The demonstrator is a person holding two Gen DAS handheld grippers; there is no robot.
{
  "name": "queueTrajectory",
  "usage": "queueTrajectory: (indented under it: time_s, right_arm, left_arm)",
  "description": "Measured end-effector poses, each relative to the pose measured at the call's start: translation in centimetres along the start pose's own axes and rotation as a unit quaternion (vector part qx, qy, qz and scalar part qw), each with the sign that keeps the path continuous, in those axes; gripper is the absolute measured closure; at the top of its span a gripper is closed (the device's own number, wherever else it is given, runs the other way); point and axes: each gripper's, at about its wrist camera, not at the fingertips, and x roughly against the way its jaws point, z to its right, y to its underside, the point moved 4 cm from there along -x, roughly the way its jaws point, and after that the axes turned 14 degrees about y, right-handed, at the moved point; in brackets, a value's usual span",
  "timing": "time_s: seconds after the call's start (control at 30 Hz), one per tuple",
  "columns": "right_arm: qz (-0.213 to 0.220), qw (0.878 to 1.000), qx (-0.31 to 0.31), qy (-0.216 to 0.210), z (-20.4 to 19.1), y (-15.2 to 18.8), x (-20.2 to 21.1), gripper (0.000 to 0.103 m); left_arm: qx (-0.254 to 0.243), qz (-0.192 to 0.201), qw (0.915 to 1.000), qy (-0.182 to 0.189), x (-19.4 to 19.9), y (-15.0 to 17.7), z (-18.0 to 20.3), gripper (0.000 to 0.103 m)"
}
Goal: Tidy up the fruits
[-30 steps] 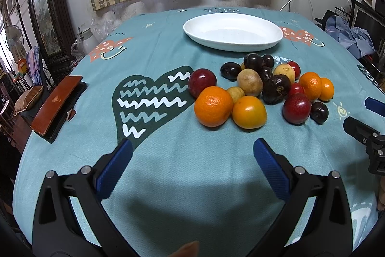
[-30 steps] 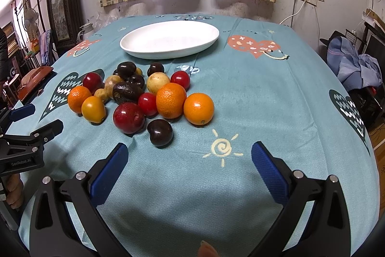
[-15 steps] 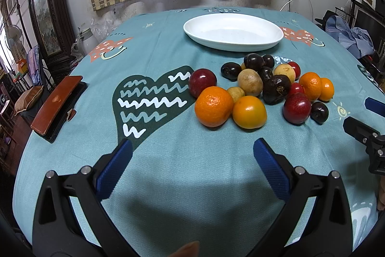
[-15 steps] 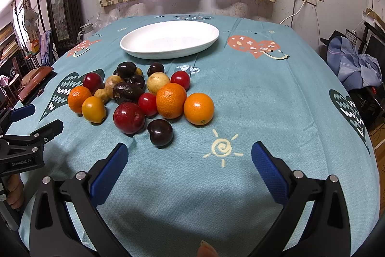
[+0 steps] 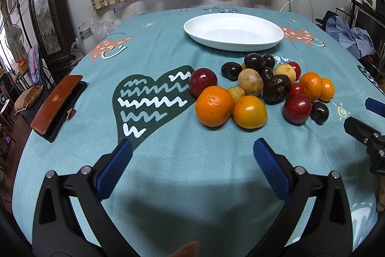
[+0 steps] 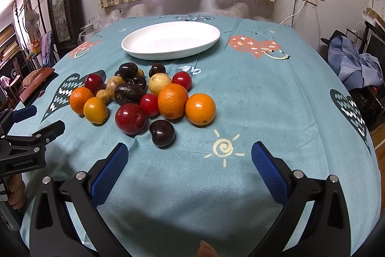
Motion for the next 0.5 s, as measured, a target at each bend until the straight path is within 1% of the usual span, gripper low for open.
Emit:
queueTrajectory:
  time_s: [0.23, 0.43, 0.5]
  right_arm:
    - [0.001, 1.0, -0.005, 0.0, 0.2, -0.1, 0.1, 0.001]
    - [0.003, 1.0, -0.014, -0.003, 0.4, -0.3, 0.2, 0.001]
    - [0.003, 1.0, -0.014, -0.004, 0.5, -0.3, 0.2, 0.001]
  left_arm:
    - [0.001, 0.0, 1.0, 0.001, 0.2, -0.2, 0.0, 0.002]
    - [0.002, -0.001, 1.0, 0.002, -0.9, 0.7, 0.3, 0.002]
    - [0.002, -0.001, 1.0, 0.002, -0.9, 0.7, -0.2, 0.002]
